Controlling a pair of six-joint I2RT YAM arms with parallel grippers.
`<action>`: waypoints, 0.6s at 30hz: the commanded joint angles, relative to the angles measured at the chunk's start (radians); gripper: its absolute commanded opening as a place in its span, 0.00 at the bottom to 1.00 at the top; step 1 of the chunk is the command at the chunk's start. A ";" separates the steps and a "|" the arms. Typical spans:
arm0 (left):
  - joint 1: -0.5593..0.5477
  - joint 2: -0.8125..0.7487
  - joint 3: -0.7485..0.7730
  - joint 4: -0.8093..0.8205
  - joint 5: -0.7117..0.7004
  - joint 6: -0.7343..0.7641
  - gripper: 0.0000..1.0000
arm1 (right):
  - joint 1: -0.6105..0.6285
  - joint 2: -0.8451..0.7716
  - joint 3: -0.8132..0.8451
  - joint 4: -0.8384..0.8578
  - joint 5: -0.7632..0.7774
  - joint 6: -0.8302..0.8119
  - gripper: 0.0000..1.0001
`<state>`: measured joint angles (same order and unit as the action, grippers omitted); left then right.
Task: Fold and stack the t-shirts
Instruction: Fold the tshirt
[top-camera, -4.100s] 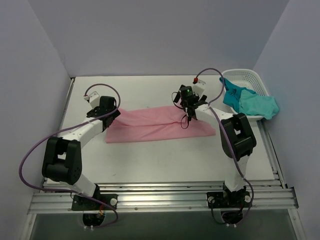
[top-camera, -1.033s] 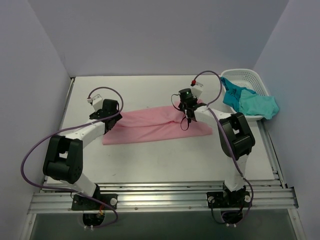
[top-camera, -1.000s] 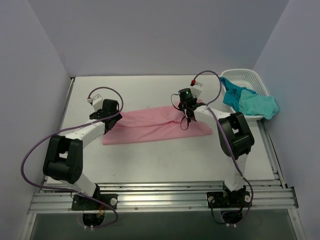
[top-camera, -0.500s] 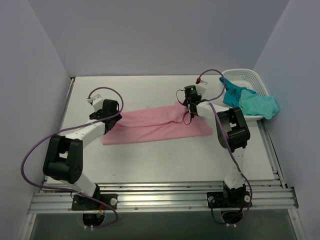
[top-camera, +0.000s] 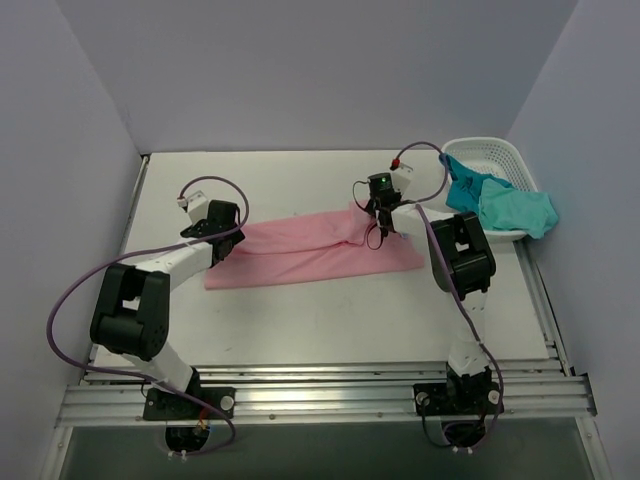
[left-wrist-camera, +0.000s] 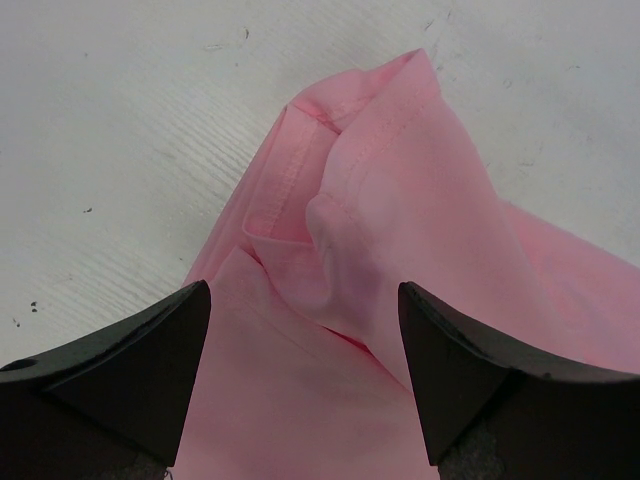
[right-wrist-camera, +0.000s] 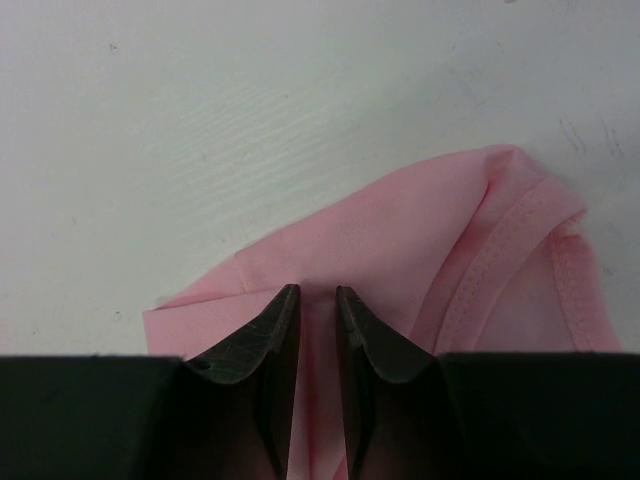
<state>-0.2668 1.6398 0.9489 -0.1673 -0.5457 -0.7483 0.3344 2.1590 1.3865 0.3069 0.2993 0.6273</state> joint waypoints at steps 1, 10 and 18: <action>-0.006 0.008 0.036 0.034 -0.020 0.010 0.84 | -0.003 0.021 0.036 0.011 -0.019 0.002 0.18; -0.008 0.009 0.037 0.035 -0.028 0.010 0.84 | 0.003 0.012 0.031 0.024 -0.029 0.006 0.18; -0.008 0.011 0.039 0.040 -0.028 0.010 0.84 | 0.012 -0.025 0.025 0.023 -0.028 0.008 0.18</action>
<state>-0.2680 1.6516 0.9504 -0.1669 -0.5510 -0.7467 0.3355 2.1731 1.3956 0.3336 0.2737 0.6281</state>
